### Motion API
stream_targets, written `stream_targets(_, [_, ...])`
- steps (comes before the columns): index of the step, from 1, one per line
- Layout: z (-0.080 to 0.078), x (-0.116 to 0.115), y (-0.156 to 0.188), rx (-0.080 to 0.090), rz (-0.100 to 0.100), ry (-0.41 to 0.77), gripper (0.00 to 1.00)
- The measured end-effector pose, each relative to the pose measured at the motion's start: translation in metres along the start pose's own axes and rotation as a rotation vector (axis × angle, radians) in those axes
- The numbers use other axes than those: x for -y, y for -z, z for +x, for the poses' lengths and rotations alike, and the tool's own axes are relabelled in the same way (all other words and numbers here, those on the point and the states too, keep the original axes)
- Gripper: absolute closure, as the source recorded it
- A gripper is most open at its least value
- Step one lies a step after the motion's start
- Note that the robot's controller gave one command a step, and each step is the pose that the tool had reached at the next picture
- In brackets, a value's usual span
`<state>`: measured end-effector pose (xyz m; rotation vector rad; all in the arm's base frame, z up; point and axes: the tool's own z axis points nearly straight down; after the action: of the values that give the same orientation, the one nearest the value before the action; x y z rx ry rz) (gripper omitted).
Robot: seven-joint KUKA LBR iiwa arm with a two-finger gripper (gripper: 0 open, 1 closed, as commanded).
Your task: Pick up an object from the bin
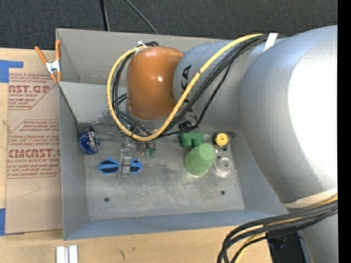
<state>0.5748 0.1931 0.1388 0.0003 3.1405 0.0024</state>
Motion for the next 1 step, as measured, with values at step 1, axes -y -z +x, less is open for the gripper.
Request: stream_targets(1, [0.0000, 0.0000, 0.0000, 0.000, 0.000, 0.000, 1.00])
